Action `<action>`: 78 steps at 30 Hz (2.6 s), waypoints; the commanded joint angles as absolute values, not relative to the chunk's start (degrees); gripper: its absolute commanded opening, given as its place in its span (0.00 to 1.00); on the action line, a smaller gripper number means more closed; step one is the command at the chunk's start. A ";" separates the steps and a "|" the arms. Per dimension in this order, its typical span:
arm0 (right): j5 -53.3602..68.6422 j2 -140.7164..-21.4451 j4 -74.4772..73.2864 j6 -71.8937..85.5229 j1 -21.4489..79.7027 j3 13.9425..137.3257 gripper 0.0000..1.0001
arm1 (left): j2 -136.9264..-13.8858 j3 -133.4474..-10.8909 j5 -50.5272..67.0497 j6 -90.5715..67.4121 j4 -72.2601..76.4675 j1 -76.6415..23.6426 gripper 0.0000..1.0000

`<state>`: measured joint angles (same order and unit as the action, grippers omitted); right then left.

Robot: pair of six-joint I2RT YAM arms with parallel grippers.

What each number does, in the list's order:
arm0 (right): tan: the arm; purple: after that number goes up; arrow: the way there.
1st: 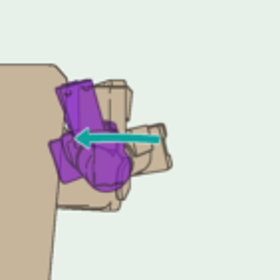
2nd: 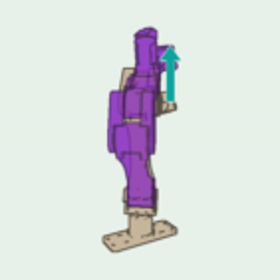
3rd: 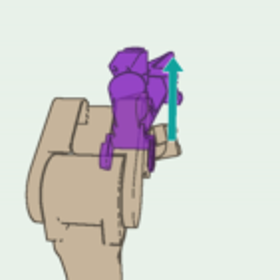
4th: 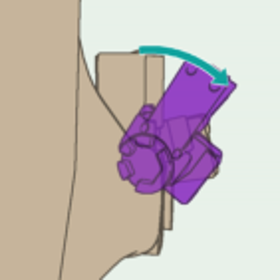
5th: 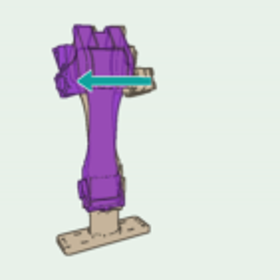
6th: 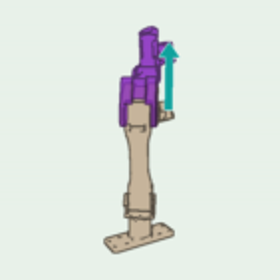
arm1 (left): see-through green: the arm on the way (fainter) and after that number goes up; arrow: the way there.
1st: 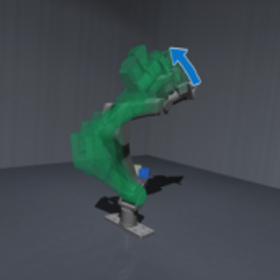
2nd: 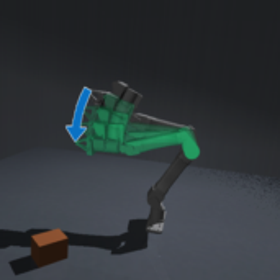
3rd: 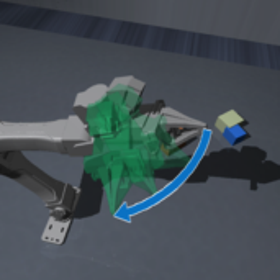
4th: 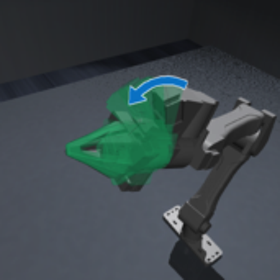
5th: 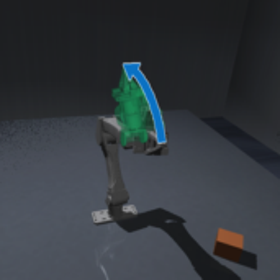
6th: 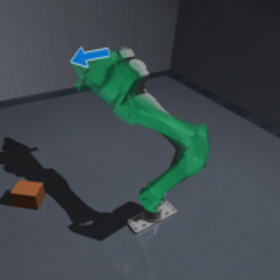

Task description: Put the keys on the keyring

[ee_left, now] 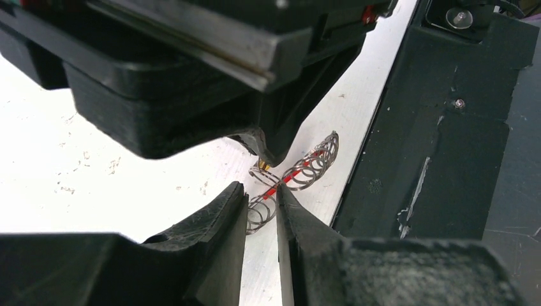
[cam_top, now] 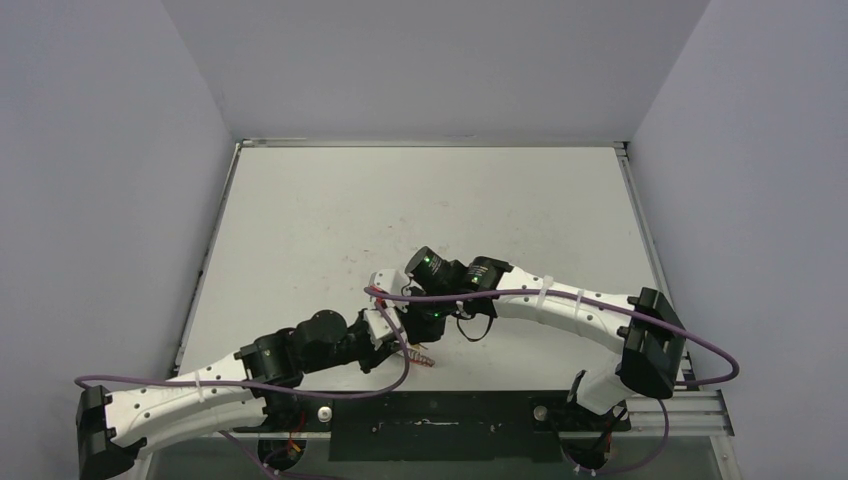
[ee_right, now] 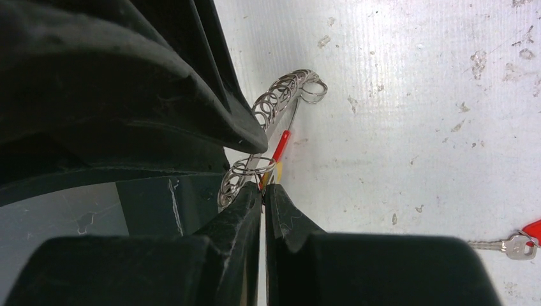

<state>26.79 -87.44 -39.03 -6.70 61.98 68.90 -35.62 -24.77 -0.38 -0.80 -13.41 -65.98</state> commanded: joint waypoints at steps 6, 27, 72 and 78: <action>25.76 -87.63 -36.65 -5.47 62.39 71.45 0.00 | -35.23 -26.75 0.00 -4.85 -7.14 -66.45 0.23; 25.24 -87.47 -37.50 -5.52 62.28 71.63 0.00 | -40.90 -27.38 -2.22 -8.00 -10.66 -66.62 0.14; 26.31 -86.60 -38.08 -5.71 62.10 71.98 0.00 | -46.34 -28.01 -4.75 -7.69 -9.21 -66.74 0.04; 27.42 -86.12 -37.53 -5.56 61.17 71.19 0.00 | -45.42 -27.74 -4.52 -7.65 -9.19 -66.75 0.00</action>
<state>24.01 -87.85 -42.09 -5.30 60.95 69.43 -45.19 -26.30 -4.29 -7.31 -8.36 -66.70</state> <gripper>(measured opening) 0.043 0.007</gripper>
